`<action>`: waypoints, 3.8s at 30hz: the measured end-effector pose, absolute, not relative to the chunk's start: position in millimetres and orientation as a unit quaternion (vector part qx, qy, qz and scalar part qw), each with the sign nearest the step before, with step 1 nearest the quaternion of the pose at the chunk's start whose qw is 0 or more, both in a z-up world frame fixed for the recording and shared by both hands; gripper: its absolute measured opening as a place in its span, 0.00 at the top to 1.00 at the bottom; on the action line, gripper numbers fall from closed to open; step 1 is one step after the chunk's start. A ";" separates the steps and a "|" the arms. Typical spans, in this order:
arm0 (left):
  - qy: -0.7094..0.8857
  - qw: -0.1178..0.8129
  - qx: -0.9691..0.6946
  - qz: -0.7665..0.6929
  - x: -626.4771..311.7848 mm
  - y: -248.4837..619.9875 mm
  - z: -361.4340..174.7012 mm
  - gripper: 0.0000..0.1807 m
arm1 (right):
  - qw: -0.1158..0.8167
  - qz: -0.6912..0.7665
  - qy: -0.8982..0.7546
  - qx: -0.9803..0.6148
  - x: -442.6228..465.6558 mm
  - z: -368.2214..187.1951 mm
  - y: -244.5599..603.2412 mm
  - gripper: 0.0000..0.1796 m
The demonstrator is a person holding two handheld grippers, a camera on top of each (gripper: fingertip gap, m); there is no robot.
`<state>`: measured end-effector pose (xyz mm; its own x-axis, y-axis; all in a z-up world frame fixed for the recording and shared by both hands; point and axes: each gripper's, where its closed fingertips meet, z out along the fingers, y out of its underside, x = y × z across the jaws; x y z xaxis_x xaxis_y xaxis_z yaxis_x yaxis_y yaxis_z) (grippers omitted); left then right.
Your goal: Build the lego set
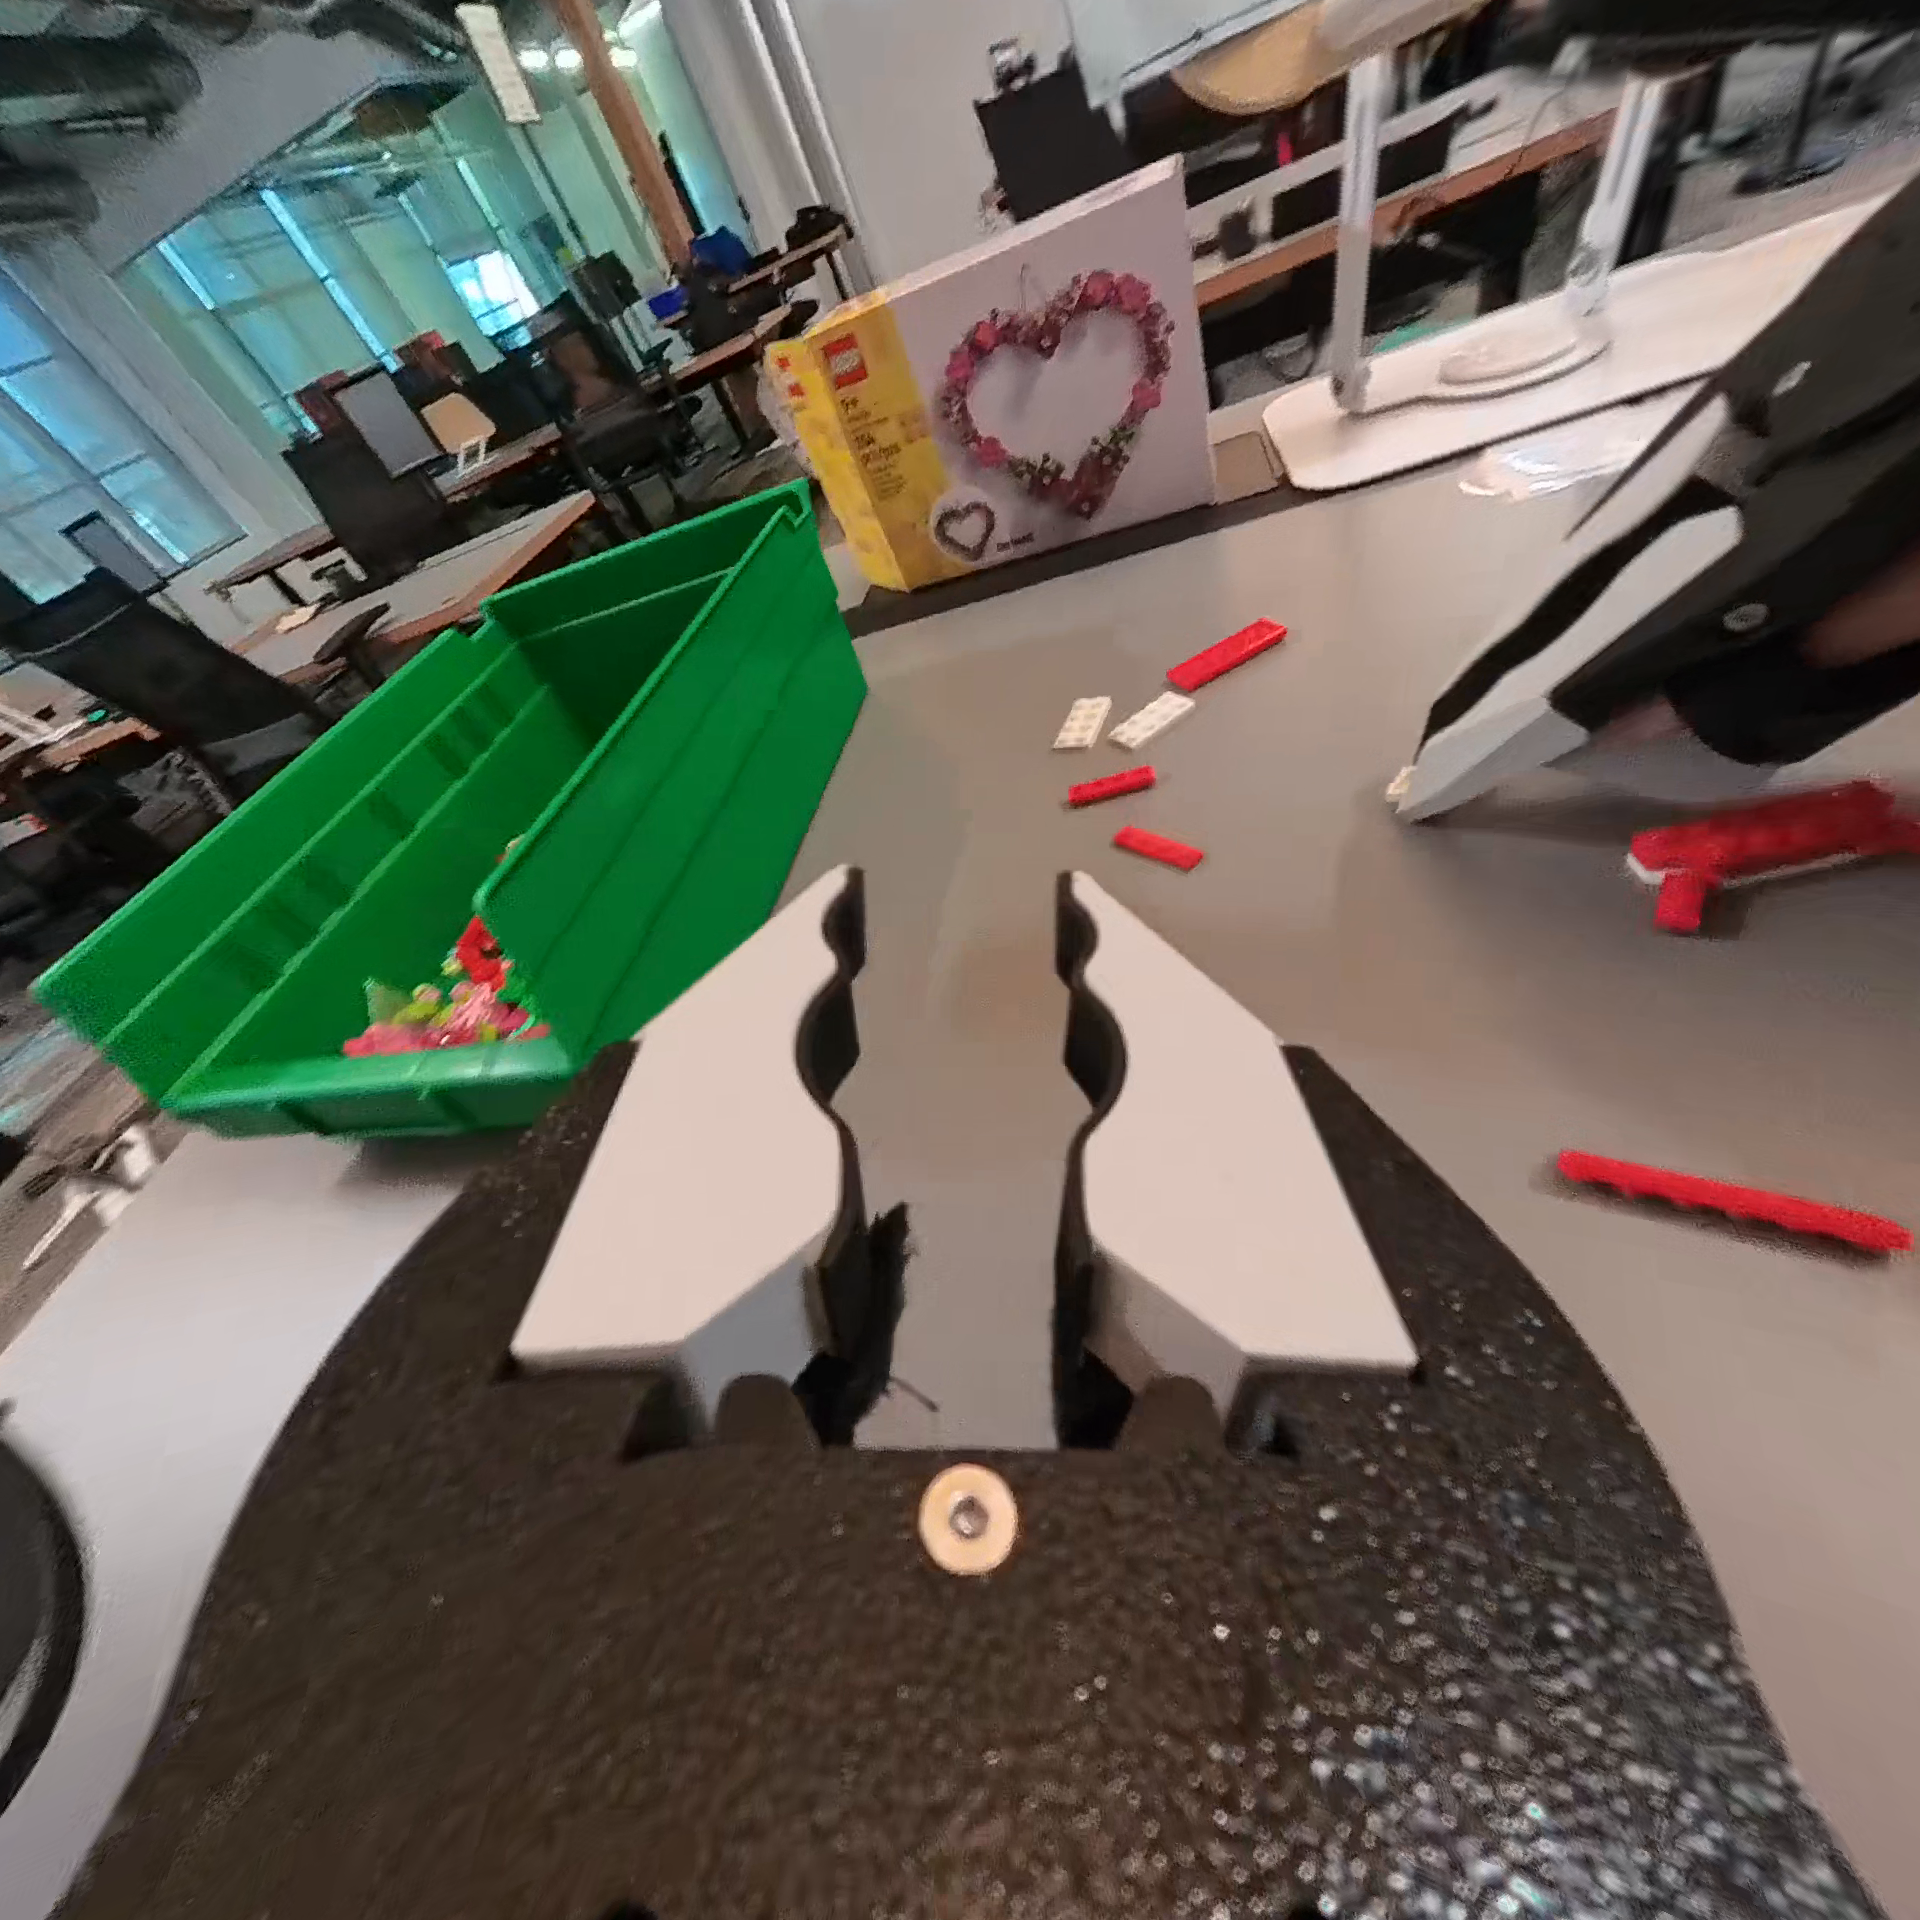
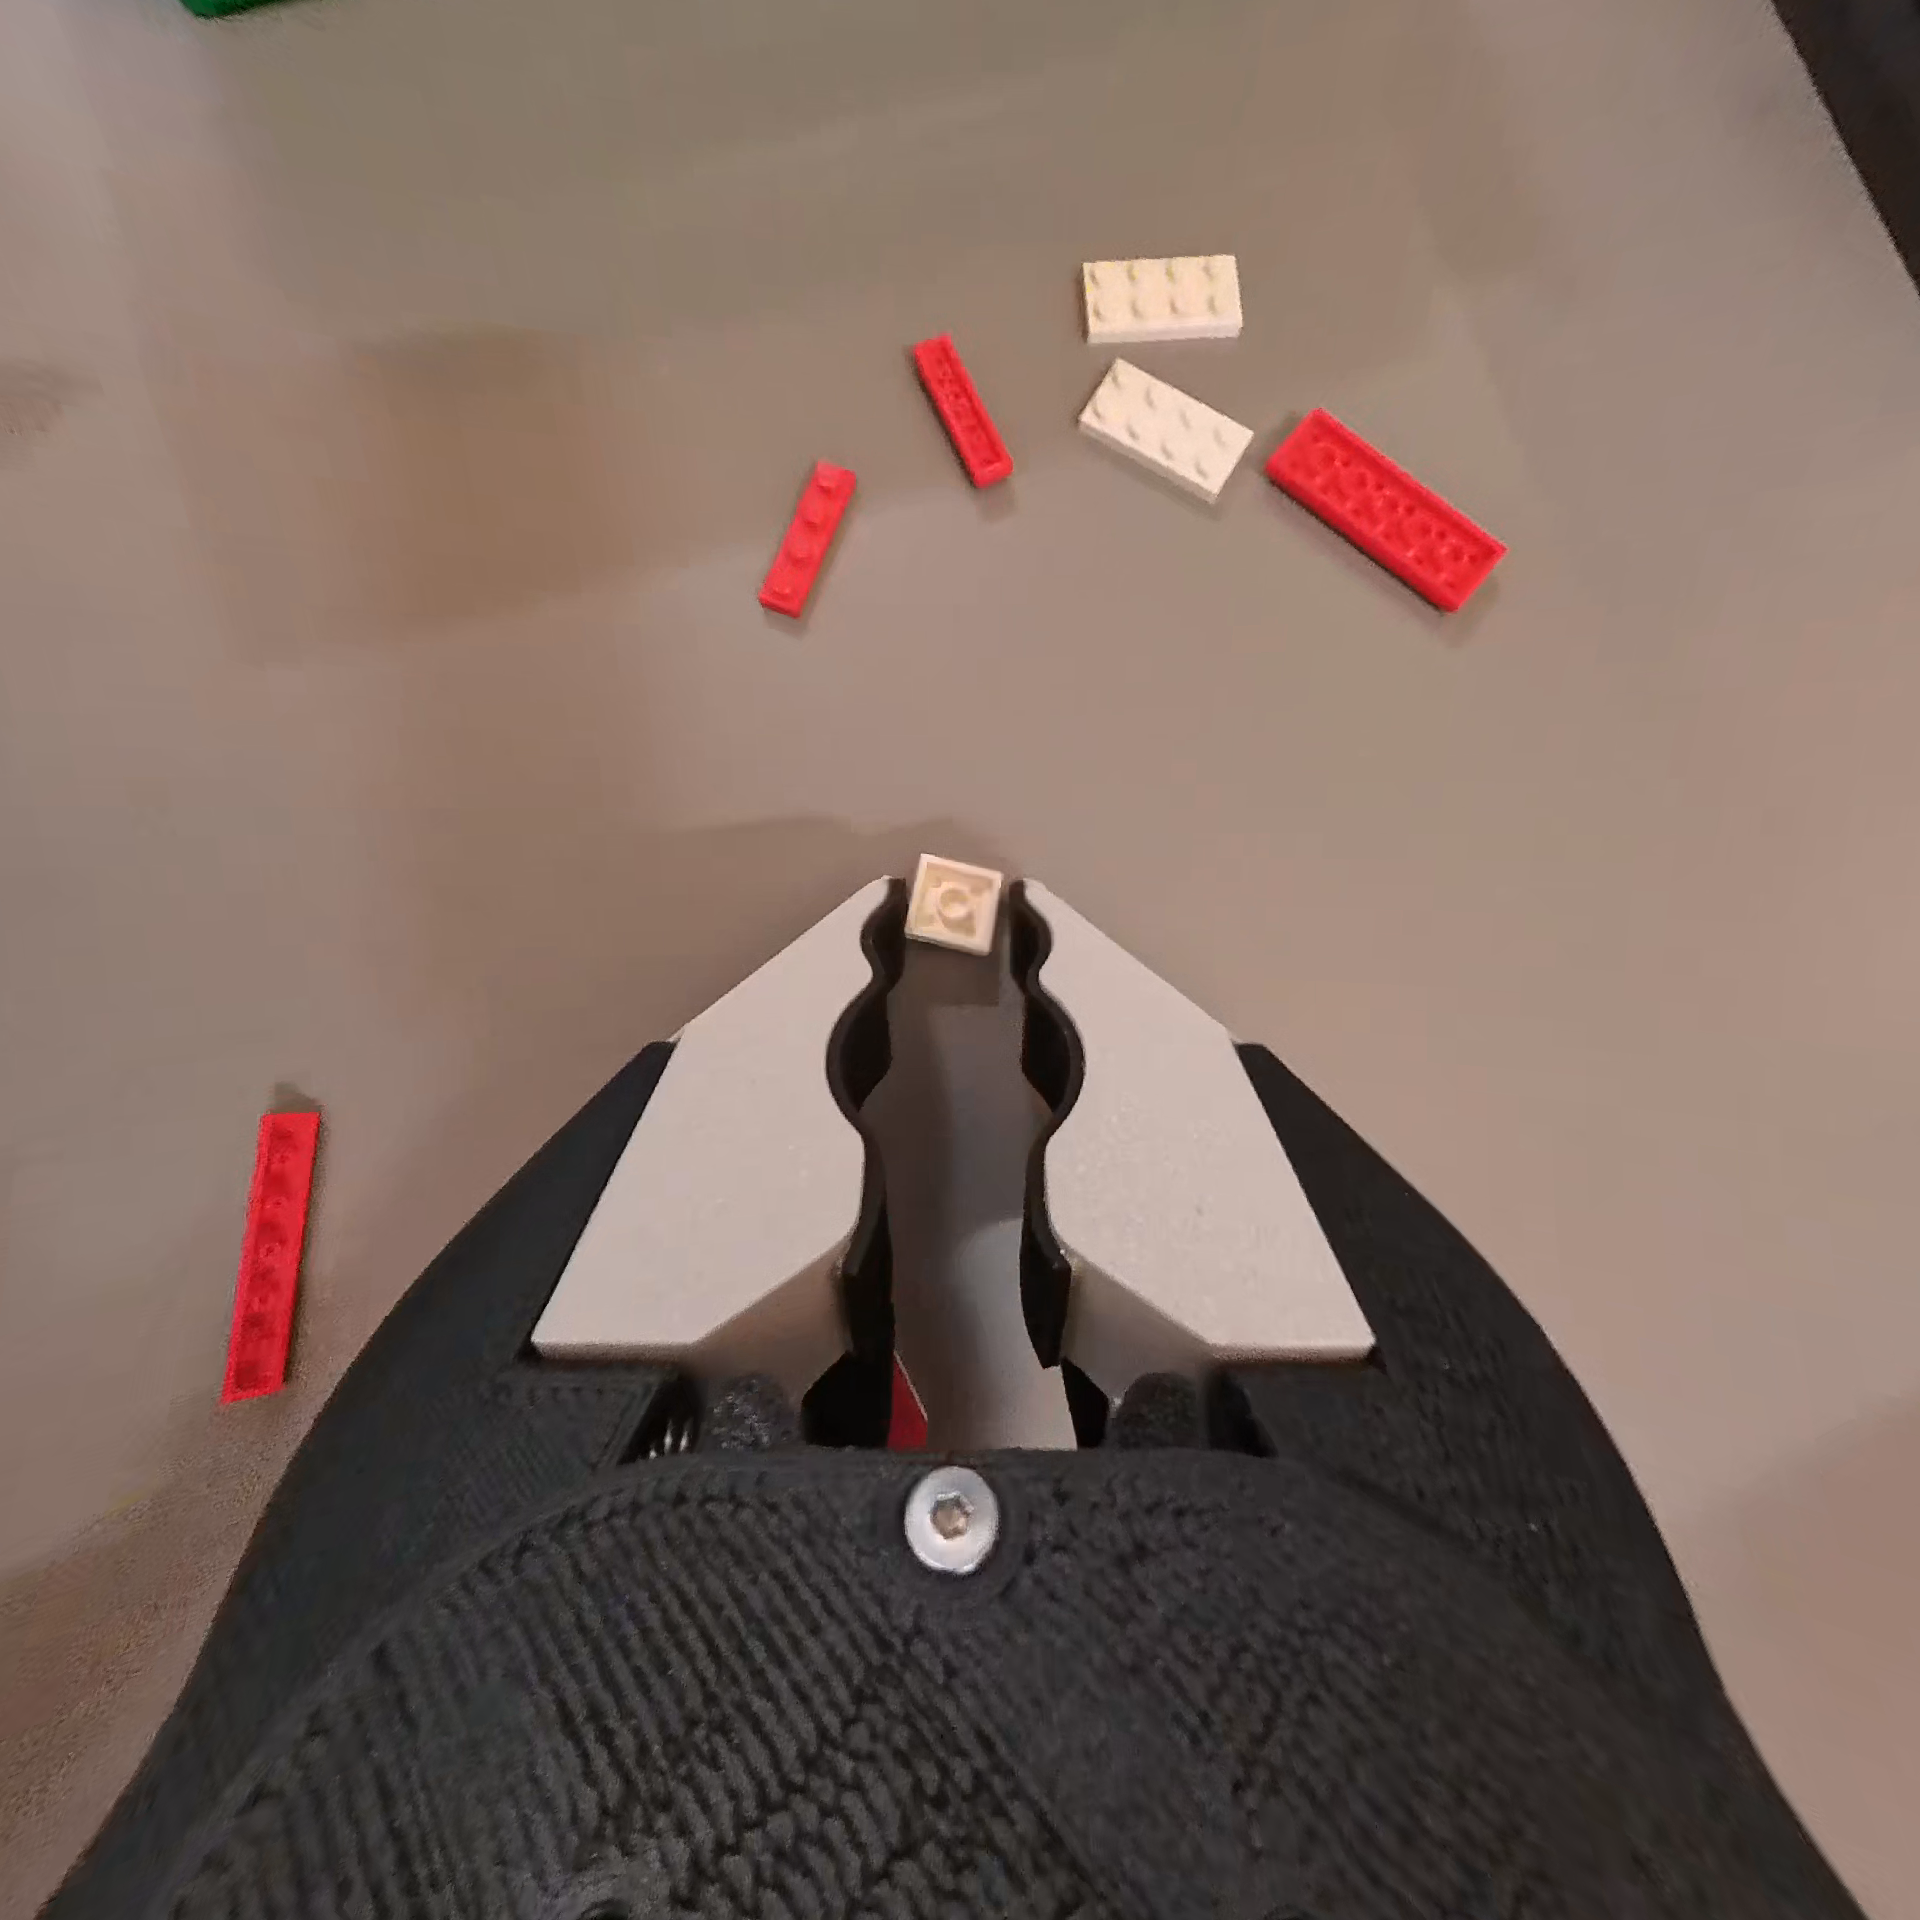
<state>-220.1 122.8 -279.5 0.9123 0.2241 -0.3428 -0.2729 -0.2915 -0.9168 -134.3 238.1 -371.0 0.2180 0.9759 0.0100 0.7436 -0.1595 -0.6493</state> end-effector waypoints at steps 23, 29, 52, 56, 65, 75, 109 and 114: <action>0.205 0.633 -0.727 0.169 -233.1 172.6 -303.9 0.80 | 0.684 0.029 -0.209 -0.699 148.5 -272.1 237.0 0.71; 0.167 0.642 -0.715 0.222 -242.8 188.8 -296.3 0.79 | 0.699 0.039 -0.262 -0.665 141.4 -275.5 267.8 0.71; 0.239 0.779 -0.548 0.188 -189.4 140.1 -238.2 0.91 | 0.828 0.049 -0.239 -0.505 139.8 -224.1 236.8 0.75; 0.223 0.775 -0.558 0.195 -197.5 146.3 -238.8 0.91 | 0.834 0.031 -0.225 -0.502 148.7 -221.7 229.2 0.76; 0.133 0.785 -0.578 0.179 -232.6 149.2 -233.8 0.92 | 0.814 -0.029 -0.276 -0.510 132.1 -233.4 230.0 0.76; 0.178 0.822 -0.529 0.115 -197.0 248.7 -216.7 0.93 | 0.791 -0.054 -0.353 -0.497 93.4 -247.4 304.9 0.79; 0.152 0.821 -0.548 0.047 -208.8 253.8 -226.6 0.98 | 0.805 0.067 -0.339 -0.482 50.3 -237.6 323.2 0.84; 0.145 0.821 -0.550 0.043 -211.7 253.2 -227.0 0.98 | 0.806 0.069 -0.331 -0.485 53.3 -236.7 324.7 0.84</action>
<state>-211.7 253.2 -227.0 0.9541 -0.0892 -0.2858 -0.2304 0.3906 -0.8912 53.3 324.7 -236.7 0.7714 0.4323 0.4669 0.2103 0.5193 -0.8283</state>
